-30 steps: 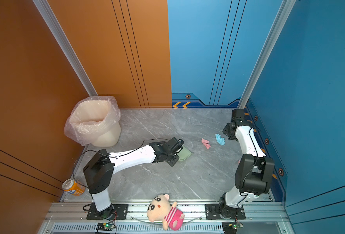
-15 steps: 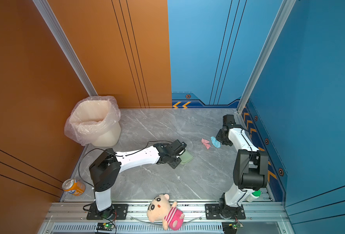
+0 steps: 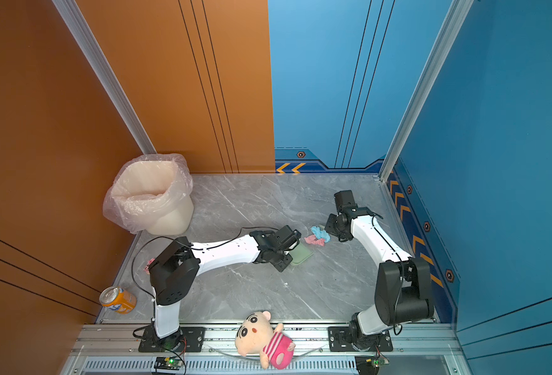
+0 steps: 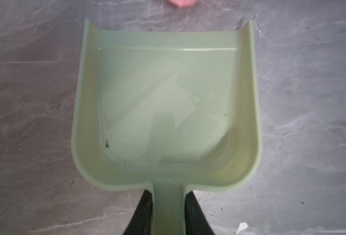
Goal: Sweep away the paper scraps from the table
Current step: 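Sweep the scraps into the dustpan held by the left gripper with the right brush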
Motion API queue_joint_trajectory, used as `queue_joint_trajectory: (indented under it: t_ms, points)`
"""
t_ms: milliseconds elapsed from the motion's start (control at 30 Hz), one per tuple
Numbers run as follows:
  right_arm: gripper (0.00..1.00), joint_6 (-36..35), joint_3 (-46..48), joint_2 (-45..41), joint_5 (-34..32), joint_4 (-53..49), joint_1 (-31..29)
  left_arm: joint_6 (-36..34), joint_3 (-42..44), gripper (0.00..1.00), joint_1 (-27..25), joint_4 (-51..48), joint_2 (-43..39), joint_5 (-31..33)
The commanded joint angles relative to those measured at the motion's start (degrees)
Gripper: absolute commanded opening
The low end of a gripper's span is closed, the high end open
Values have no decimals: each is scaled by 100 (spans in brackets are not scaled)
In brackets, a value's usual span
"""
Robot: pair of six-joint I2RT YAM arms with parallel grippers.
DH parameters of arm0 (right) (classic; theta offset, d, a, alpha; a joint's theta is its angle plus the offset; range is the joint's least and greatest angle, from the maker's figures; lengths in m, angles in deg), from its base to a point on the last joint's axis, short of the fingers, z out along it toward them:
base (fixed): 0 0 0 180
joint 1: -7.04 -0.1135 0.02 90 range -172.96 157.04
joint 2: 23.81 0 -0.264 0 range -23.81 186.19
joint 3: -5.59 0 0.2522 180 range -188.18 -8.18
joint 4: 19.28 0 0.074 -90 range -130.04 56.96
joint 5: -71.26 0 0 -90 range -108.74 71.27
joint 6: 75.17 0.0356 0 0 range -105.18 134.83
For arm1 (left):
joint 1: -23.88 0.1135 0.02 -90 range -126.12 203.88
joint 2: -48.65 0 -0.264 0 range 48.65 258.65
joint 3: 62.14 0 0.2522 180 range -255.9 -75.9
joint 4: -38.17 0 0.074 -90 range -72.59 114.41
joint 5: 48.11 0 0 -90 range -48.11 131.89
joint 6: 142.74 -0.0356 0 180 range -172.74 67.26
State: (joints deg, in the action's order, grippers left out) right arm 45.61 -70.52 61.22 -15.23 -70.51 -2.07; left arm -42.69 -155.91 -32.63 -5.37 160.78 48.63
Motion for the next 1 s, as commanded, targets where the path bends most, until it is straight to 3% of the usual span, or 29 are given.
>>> queue_joint_trajectory:
  t_ms: [0, 300, 433, 567, 967]
  points:
    - [0, 233, 111, -276, 234, -162, -194, -55, -205, 14, -97, 13, 89, -154]
    - [0, 75, 68, -593, 288, -137, 258, -64, -270, 14, -132, 11, 175, -191]
    - [0, -165, -71, -320, -16, -215, 372, -47, -297, 14, -135, 8, 196, -201]
    - [0, -383, -133, 106, 113, -181, 462, -72, -323, 14, -132, 7, 228, -187]
    - [0, -529, 242, 108, 350, -276, -40, -46, -419, 14, -97, 7, 318, -208]
